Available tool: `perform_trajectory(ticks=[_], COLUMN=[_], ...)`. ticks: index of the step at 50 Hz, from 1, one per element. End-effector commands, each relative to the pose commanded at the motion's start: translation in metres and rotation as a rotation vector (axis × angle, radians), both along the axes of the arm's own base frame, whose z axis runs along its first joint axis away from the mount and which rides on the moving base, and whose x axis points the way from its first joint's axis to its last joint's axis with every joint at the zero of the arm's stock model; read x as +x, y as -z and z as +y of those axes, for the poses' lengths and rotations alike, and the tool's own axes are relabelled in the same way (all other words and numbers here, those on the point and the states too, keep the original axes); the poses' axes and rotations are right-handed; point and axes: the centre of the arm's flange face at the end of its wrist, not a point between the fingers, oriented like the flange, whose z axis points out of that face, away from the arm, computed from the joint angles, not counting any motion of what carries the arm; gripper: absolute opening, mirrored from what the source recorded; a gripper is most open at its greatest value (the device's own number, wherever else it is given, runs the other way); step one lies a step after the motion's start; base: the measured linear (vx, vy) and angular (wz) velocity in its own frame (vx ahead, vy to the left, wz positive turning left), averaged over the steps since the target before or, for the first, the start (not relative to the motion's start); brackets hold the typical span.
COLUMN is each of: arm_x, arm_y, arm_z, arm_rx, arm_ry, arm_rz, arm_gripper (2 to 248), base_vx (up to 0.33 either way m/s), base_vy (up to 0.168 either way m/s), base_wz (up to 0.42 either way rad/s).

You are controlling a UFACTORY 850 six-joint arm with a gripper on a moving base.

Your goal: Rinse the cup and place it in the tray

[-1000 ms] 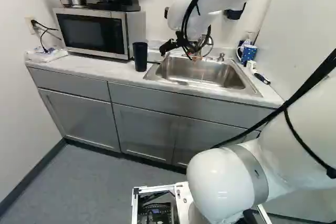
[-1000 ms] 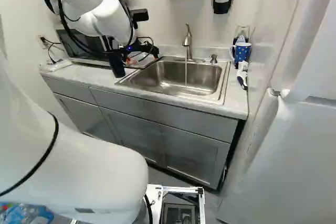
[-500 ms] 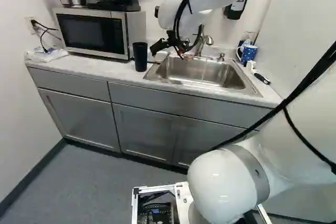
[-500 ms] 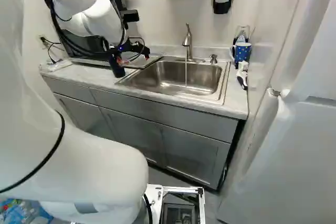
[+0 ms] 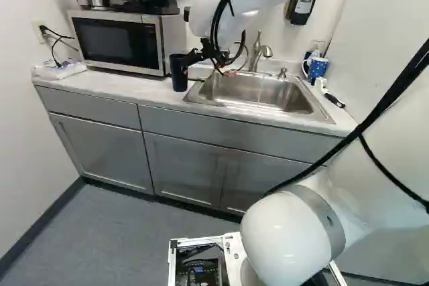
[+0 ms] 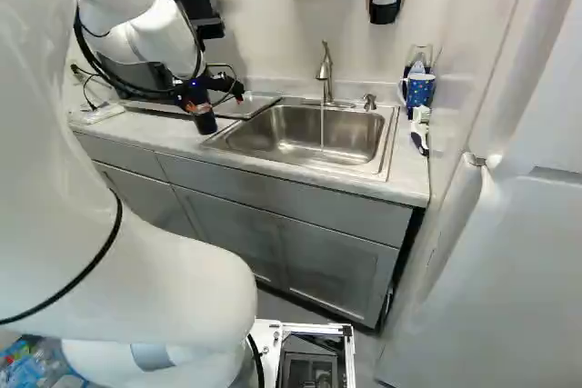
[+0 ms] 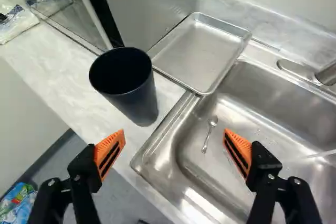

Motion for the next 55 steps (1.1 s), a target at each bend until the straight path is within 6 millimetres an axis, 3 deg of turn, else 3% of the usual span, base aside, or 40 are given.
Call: perform_trajectory(ticks=[28,55], arm_x=[0.014,0.03], arm_y=[0.014,0.035], arm_z=[0.031,0.041], arm_rx=[0.015,0.036], arm_ry=[-0.057,-0.069], arm_rz=[-0.042,-0.099], arm_gripper=[247,247], base_vx=[0.0,0.0], base_vy=[0.0,0.0], base_wz=[0.0,0.0])
